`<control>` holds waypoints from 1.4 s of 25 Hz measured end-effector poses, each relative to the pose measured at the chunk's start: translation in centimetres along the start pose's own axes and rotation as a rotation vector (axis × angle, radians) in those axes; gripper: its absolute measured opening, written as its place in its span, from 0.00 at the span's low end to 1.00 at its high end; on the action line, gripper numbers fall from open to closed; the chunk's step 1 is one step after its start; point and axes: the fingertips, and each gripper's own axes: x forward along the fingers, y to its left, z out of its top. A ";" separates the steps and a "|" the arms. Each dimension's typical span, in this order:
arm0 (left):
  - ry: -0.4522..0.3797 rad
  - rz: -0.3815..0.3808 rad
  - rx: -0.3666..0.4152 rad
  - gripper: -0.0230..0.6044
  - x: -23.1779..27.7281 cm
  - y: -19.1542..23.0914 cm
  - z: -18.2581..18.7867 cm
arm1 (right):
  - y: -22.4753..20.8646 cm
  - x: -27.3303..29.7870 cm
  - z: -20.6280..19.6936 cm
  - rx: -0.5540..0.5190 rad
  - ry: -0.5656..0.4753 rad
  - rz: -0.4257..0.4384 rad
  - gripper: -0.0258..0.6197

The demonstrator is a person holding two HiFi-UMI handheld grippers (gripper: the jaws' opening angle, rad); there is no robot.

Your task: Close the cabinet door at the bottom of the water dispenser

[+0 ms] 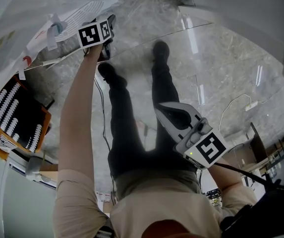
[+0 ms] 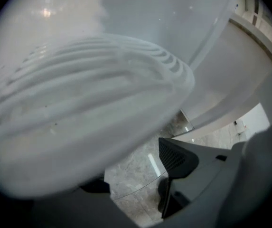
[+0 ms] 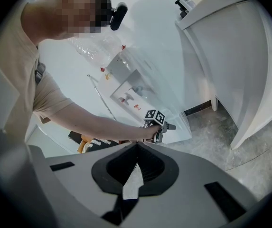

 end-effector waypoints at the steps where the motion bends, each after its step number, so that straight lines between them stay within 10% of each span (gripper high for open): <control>1: -0.009 0.000 -0.021 0.50 0.0 0.2 0.1 | 0.0 0.0 0.0 0.000 0.000 0.000 0.06; 23: 0.101 -0.013 0.154 0.50 -7.9 0.0 -4.9 | -1.8 0.5 5.6 0.023 -0.059 0.056 0.06; 35: -0.042 -0.136 0.041 0.50 -22.9 -3.9 -2.8 | 5.1 0.0 11.8 -0.031 -0.026 0.134 0.06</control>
